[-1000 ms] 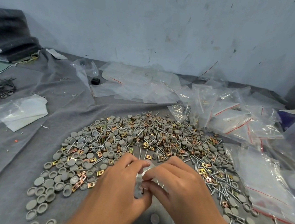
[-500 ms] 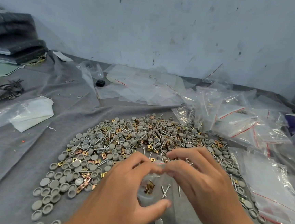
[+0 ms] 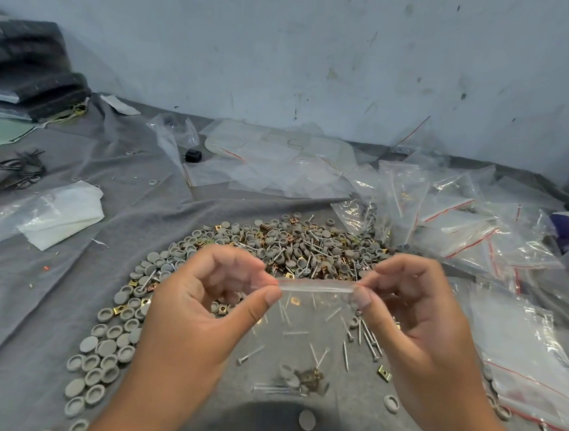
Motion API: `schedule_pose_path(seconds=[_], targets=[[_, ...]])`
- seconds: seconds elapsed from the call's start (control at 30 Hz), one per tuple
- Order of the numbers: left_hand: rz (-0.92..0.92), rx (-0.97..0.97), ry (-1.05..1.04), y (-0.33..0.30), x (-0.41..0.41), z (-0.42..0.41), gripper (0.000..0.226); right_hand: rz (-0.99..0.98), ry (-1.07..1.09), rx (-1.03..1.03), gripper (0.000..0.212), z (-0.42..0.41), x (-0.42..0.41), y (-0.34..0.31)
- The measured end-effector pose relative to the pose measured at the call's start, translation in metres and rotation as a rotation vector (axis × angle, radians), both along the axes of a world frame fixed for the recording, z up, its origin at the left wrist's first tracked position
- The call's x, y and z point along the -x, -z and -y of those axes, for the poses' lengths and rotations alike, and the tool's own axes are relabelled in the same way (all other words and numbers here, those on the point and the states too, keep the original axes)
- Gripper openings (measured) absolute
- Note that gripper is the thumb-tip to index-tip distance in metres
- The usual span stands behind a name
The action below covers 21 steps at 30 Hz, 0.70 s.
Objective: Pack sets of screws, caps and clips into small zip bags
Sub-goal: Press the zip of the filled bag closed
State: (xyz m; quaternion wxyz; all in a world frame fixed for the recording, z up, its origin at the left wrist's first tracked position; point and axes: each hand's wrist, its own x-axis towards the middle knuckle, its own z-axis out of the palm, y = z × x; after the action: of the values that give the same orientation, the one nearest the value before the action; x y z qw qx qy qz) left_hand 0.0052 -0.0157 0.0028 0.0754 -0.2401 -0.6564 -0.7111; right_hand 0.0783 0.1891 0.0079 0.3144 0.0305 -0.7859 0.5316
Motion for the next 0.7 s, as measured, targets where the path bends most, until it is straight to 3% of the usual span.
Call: schedule_pose_path(seconds=[0.17,0.27,0.43,0.6,0.7], targets=[[0.110,-0.102,0.081,-0.001,0.001,0.000,0.029,0.021,-0.078,0.077,0.019,0.002,0.002,0.004],[0.140,-0.121,0.089,-0.001,0.001,0.000,0.028,0.068,-0.121,0.070,0.034,0.008,0.000,0.008],[0.120,-0.064,0.119,0.000,0.002,0.002,0.028,0.048,-0.087,0.004,0.032,0.012,0.001,0.010],[0.101,0.015,0.166,0.001,-0.002,-0.001,0.046,0.059,-0.094,0.026,0.033,0.013,0.000,0.010],[0.094,0.041,0.152,0.002,-0.003,-0.002,0.039,0.084,-0.120,0.008,0.031,0.016,-0.001,0.008]])
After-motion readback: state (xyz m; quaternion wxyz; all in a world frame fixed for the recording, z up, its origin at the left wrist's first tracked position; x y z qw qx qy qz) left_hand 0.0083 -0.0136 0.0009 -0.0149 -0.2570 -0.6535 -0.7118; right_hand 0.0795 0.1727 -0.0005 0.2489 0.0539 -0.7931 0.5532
